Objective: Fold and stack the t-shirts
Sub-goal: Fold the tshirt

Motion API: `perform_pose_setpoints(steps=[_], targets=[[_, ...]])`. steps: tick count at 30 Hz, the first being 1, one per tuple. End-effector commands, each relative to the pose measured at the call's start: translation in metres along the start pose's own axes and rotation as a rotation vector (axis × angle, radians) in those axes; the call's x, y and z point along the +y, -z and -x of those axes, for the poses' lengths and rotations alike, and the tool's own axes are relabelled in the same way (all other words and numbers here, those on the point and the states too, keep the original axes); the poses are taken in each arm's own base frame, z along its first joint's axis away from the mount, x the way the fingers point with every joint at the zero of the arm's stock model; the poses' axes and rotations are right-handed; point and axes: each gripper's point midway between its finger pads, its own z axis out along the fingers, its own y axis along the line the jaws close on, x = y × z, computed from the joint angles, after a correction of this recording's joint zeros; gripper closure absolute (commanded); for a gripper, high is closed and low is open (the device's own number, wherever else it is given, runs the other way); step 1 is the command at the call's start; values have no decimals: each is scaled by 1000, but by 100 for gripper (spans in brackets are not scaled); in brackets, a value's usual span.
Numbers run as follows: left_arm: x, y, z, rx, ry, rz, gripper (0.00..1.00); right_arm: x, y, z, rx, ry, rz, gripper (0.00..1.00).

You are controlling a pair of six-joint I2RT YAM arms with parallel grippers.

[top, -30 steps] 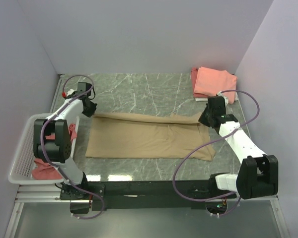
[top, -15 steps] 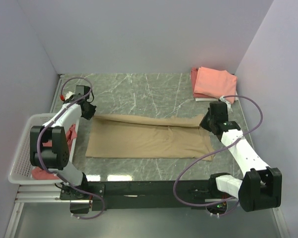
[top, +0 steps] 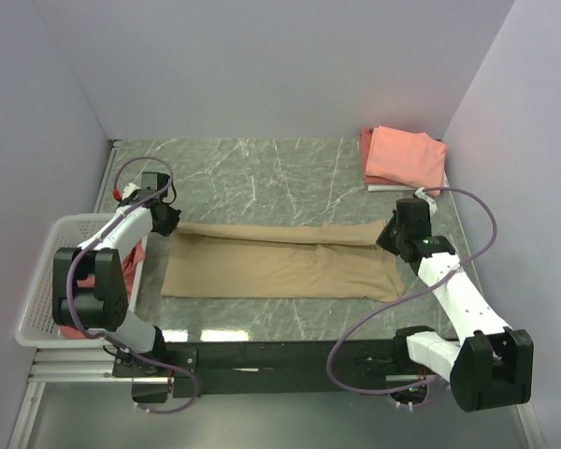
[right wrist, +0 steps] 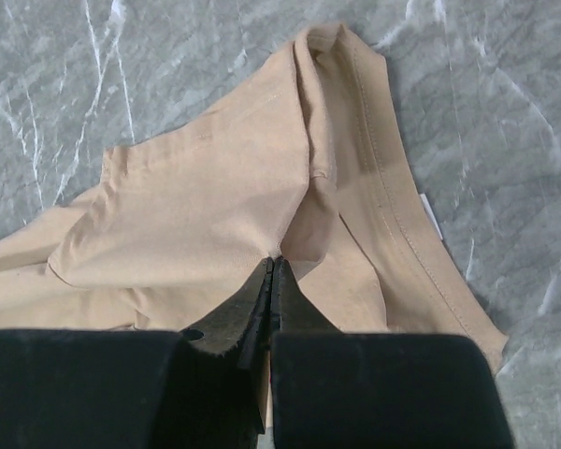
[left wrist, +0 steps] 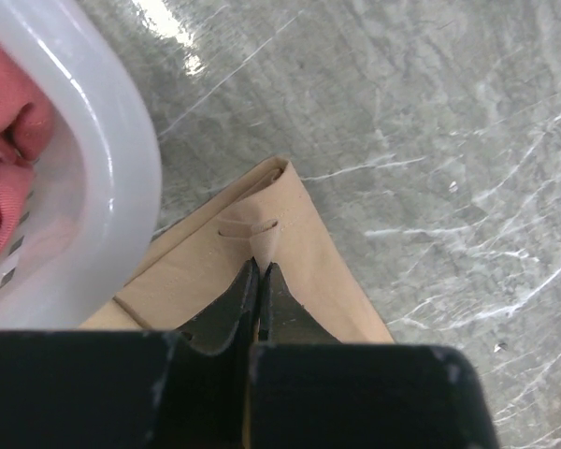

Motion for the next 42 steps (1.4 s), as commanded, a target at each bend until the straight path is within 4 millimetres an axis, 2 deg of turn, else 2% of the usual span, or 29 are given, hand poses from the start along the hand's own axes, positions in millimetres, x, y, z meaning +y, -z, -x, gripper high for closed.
perform_pose_setpoints(steps=[1,12,17,20,21,22,25,28,31,35,38,39,40,42], targets=[[-6,9,8,-28,20,-46,99,-1,7,4,-30,-18,4,100],[0,17,9,-37,20,-43,99,-6,18,6,-51,-24,-2,100],[7,15,1,-17,17,-42,99,-8,13,-8,-19,-30,9,100],[15,13,-7,0,12,-38,99,-9,8,-20,9,-45,31,91],[16,15,-9,3,15,-48,96,-10,7,-23,17,-51,32,86],[23,13,-11,6,21,-38,80,-11,6,-27,24,-51,37,72],[27,17,-8,-2,47,-43,51,-9,9,-29,20,-57,61,47],[15,25,1,-18,46,-75,47,-2,15,-22,5,-43,87,43],[1,33,8,-22,28,-117,48,8,15,-13,-4,-17,120,43],[-15,31,6,-7,-13,-128,56,21,5,1,9,12,121,43],[-28,31,-6,14,-61,-142,60,25,-8,18,1,19,68,43],[-33,32,-11,18,-78,-157,62,24,-18,17,24,22,50,43],[-41,34,-20,33,-110,-176,63,32,-20,25,15,25,61,43],[-46,30,-35,59,-145,-173,67,43,-32,28,44,33,76,44]])
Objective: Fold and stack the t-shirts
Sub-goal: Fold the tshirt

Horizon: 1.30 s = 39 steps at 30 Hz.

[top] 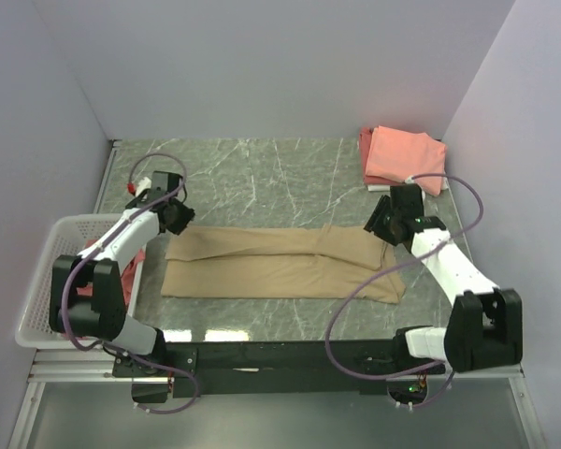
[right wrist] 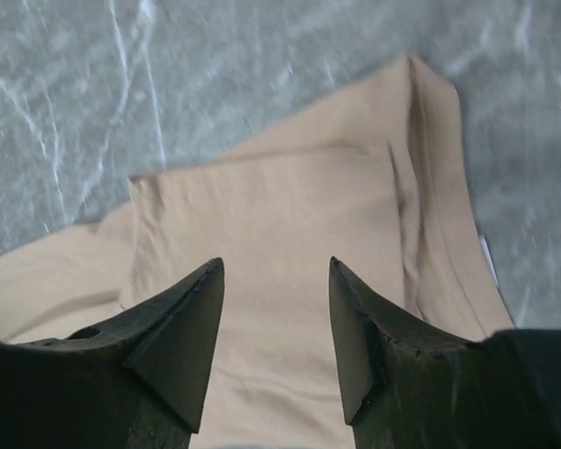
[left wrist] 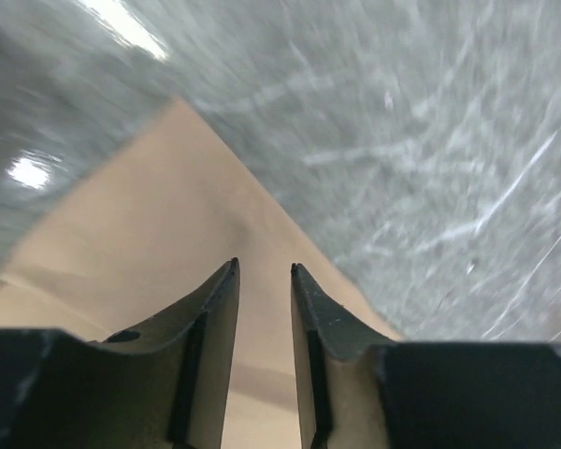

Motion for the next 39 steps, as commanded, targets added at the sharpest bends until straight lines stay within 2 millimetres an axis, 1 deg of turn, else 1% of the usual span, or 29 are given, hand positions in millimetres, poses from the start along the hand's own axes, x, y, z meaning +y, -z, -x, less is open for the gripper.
perform_pose_setpoints(steps=[1,2,3,4,5,6,8,9,10,11,12,13,16,17,18,19,20,21,23,24,31,34,39], targets=[[-29,2,-21,37,-91,-63,67,26,-10,28,-38,36,42,45],[-30,-3,-30,56,-107,-57,68,30,-13,31,-41,52,36,45],[-33,-4,-38,74,-120,-63,70,40,-20,29,-18,80,32,45],[-38,-4,-50,91,-145,-75,71,43,-25,29,-9,92,21,45],[-39,-8,-58,103,-159,-70,71,47,-28,30,-10,112,9,45],[-42,-7,-70,124,-181,-80,72,56,-35,27,7,138,5,45],[-46,-10,-82,144,-200,-89,73,63,-43,26,15,163,-11,45],[-47,-11,-88,153,-209,-93,74,66,-51,27,16,176,-28,45],[-52,-9,-98,172,-226,-111,75,71,-55,23,24,195,-34,45],[-55,-10,-104,181,-236,-120,75,73,-59,23,28,211,-45,45],[-56,-10,-109,191,-248,-126,76,75,-67,22,36,224,-68,46],[-58,-9,-118,207,-267,-134,76,78,-71,20,40,234,-72,46],[-60,-7,-133,228,-297,-152,78,82,-82,17,51,249,-85,46],[-62,-6,-137,233,-300,-162,78,82,-87,13,64,256,-92,46],[-60,-5,-144,243,-309,-166,78,84,-89,15,60,257,-91,46],[-60,-3,-146,247,-310,-174,78,85,-91,15,62,261,-96,46],[-61,-2,-150,255,-314,-183,79,85,-95,10,75,272,-105,46],[-62,-1,-153,260,-320,-189,79,90,-96,11,73,275,-99,46],[-62,-2,-158,270,-330,-189,79,92,-99,9,79,279,-99,46],[-63,-1,-159,271,-336,-194,79,96,-101,4,87,291,-99,46],[-64,3,-171,298,-355,-215,79,108,-100,-17,99,309,-83,46],[-62,3,-176,309,-361,-214,80,110,-102,-25,111,318,-86,46],[-60,4,-177,311,-360,-215,80,110,-108,-33,124,326,-101,46]])
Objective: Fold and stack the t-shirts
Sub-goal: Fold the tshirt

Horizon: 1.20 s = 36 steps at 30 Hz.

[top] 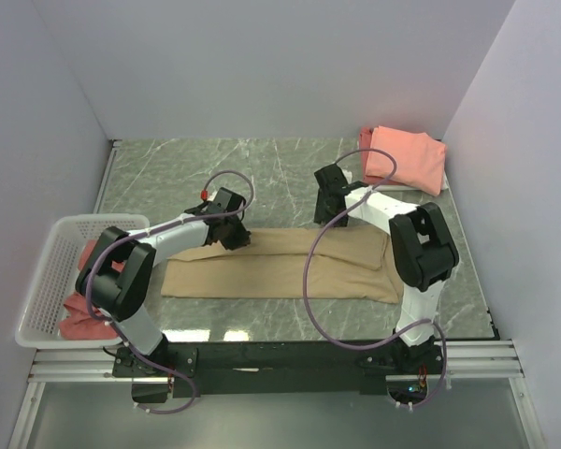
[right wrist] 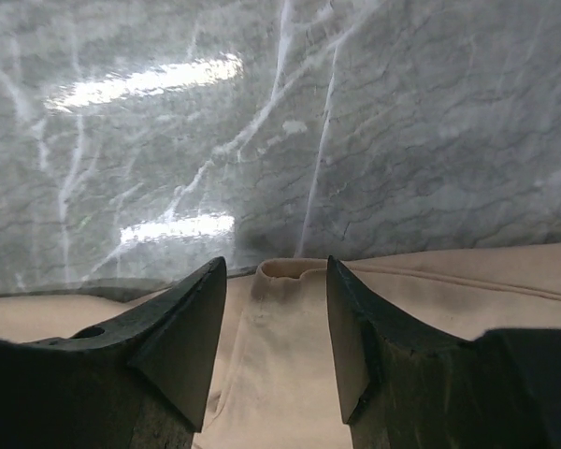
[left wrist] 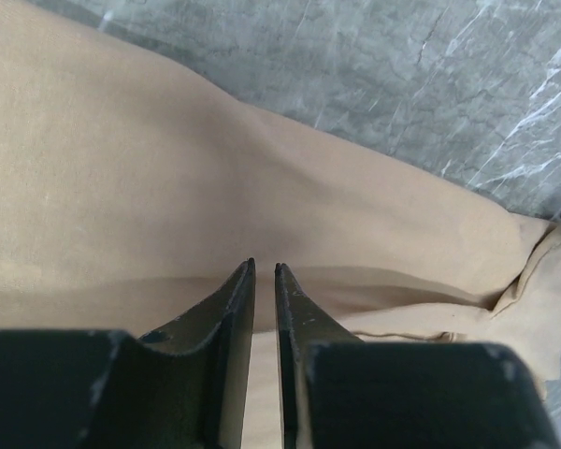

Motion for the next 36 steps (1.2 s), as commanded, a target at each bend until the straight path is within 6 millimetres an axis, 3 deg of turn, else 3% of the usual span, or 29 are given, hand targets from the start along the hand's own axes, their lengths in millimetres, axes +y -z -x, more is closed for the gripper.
perform_pose_setpoints(steps=[1,4,8,14,21,29,36], targets=[[-5,0,-2,3,-12,-28,80,3,-4,8,-24,-17,-24,47],[-5,1,-4,5,-14,-29,80,2,-6,5,-17,-14,-31,50],[-5,1,-4,6,-15,-33,80,1,1,7,-40,-27,-32,70],[-5,0,-8,11,-20,-37,80,-1,20,12,-77,-49,-14,86],[-8,0,-12,18,-27,-47,80,-3,35,8,-90,-56,8,87],[-8,-2,-17,29,-39,-49,81,-6,62,2,-130,-89,56,96],[-9,-2,-20,34,-42,-54,81,-7,84,-18,-149,-109,104,96]])
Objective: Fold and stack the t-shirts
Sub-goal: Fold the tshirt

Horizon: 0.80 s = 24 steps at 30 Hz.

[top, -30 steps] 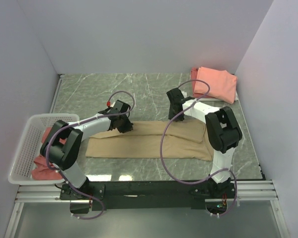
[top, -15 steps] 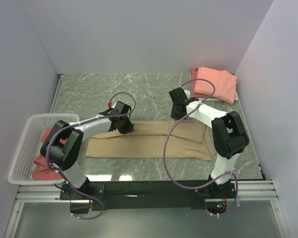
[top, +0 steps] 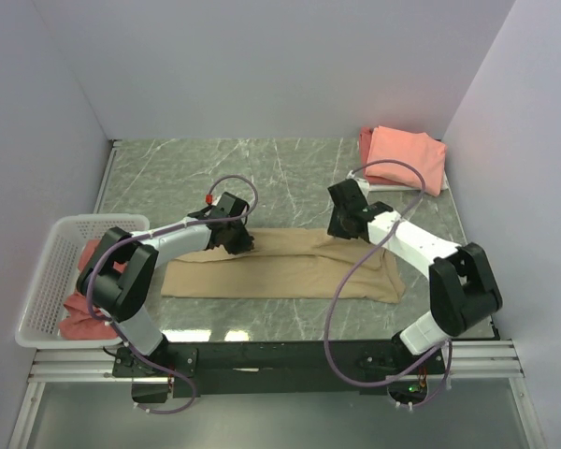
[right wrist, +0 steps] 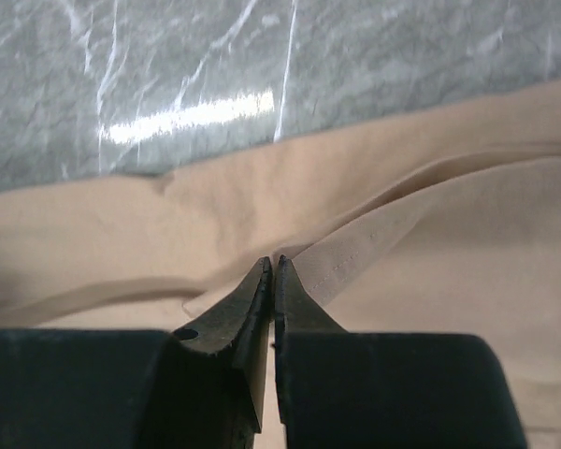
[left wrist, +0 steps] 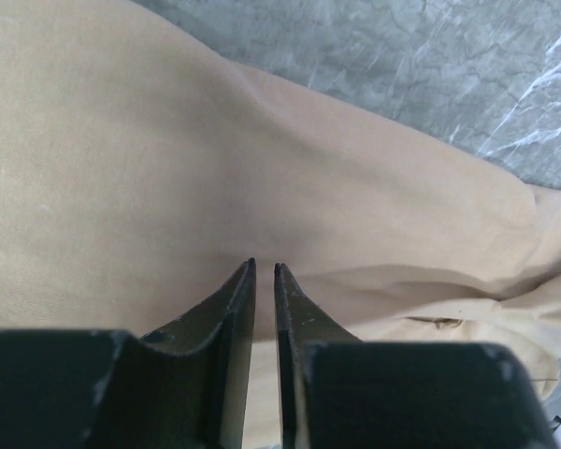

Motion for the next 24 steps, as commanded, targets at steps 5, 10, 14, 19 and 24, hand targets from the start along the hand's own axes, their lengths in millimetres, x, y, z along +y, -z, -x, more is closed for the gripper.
perform_pose_setpoints(steps=[5,10,14,19,24], targets=[[-8,0,-2,-1,-24,-38,81,6,35,-9,-82,-63,80,96],[-9,0,-3,2,-30,-42,80,0,47,-26,-106,-103,92,96],[-13,1,-5,7,-37,-56,81,-5,54,-48,-112,-136,129,96],[-21,1,-4,-3,-56,-85,79,4,57,-65,-119,-165,221,74],[-48,9,-11,24,-127,-205,72,7,68,-63,-138,-156,261,54]])
